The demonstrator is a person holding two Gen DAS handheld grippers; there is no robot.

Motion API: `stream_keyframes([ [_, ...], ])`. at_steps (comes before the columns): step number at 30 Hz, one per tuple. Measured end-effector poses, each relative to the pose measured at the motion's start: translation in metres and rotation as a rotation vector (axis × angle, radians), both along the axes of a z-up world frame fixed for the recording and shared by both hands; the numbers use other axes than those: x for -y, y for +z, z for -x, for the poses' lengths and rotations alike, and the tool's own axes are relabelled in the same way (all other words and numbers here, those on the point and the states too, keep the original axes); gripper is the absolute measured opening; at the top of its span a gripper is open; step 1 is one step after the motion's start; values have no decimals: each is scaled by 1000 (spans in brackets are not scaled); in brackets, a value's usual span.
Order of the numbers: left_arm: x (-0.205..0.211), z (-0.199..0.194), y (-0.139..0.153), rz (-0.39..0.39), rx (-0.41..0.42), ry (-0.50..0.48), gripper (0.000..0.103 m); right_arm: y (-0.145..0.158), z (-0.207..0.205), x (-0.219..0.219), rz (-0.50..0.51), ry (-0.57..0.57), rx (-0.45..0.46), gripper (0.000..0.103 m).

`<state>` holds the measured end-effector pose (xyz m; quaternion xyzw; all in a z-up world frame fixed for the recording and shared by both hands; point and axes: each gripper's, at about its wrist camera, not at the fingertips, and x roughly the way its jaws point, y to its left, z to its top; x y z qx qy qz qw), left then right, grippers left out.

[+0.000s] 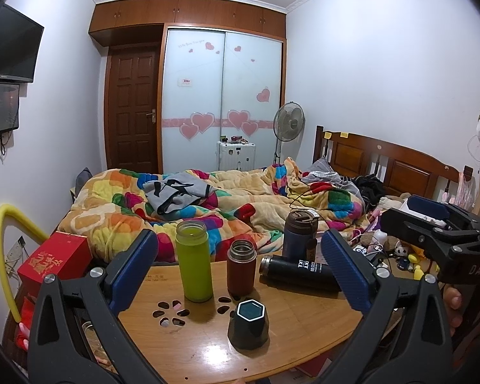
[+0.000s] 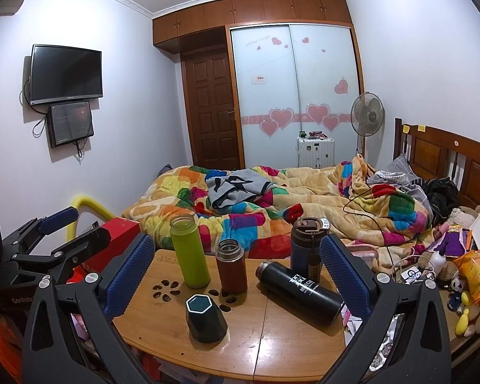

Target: Flip cup upside down

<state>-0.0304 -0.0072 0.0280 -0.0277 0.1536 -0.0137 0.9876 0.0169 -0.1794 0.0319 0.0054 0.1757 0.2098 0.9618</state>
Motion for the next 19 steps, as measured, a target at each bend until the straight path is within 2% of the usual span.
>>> stream_keyframes([
  [7,-2,-4,-4,22,-19,-15,103,0,0,0,1,-1,0,103],
  [19,-2,-4,-4,14,-19,-23,103,-2,1,1,2,-1,-4,103],
])
